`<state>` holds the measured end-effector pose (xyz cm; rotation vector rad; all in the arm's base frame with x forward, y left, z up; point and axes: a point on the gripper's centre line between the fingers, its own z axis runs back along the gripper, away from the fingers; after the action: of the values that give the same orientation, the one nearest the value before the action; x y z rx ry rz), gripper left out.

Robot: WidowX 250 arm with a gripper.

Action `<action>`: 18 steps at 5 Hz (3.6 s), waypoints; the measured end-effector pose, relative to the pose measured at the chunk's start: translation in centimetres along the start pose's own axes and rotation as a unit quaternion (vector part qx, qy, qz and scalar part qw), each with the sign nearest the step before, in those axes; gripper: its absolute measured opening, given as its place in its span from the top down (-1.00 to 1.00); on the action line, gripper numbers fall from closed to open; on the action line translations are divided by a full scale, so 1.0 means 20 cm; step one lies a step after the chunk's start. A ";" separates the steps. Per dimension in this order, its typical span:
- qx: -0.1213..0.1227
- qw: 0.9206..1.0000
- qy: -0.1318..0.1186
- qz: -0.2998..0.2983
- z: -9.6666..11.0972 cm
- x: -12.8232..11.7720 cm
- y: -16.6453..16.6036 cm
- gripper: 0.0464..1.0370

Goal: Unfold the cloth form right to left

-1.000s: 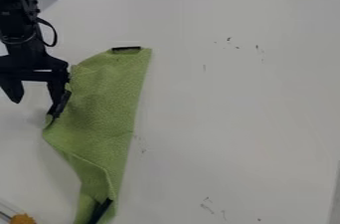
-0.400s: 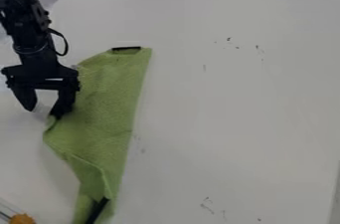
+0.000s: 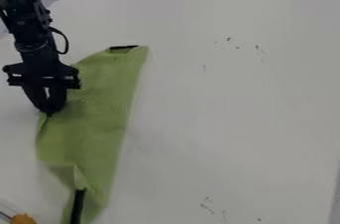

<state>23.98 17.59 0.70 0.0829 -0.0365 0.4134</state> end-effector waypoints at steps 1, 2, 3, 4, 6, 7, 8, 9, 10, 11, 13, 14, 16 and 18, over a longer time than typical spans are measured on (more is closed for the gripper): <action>0.009 1.000 0.000 -0.005 0.01 0.01 -0.02 0.76; 0.021 1.000 -0.019 -0.007 0.08 0.02 -0.05 0.93; 0.030 0.999 -0.034 -0.029 0.17 0.04 -0.15 0.95; 0.031 0.997 -0.041 -0.052 0.28 0.03 -0.34 0.95; -0.033 0.993 -0.056 -0.096 0.29 -0.03 -0.74 0.95; -0.059 0.992 -0.053 -0.103 0.25 0.00 -0.84 0.95; -0.077 0.989 -0.052 -0.114 0.20 0.03 -0.94 0.95; -0.085 0.988 -0.061 -0.110 0.18 0.03 -1.00 0.95; -0.102 0.988 -0.048 -0.104 0.11 0.03 -1.06 0.95; -0.097 0.989 -0.024 -0.105 0.10 -0.01 -1.09 0.95; -0.086 0.993 -0.002 -0.085 0.09 -0.10 -1.14 0.56; -0.073 0.993 0.000 -0.096 0.10 -0.12 -1.17 0.05; -0.084 0.992 -0.013 -0.088 0.16 -0.17 -1.34 -0.95; -0.092 0.991 -0.039 -0.086 0.27 -0.17 -1.42 -0.93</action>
<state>32.28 -10.13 3.77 -0.0785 -0.1436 0.2318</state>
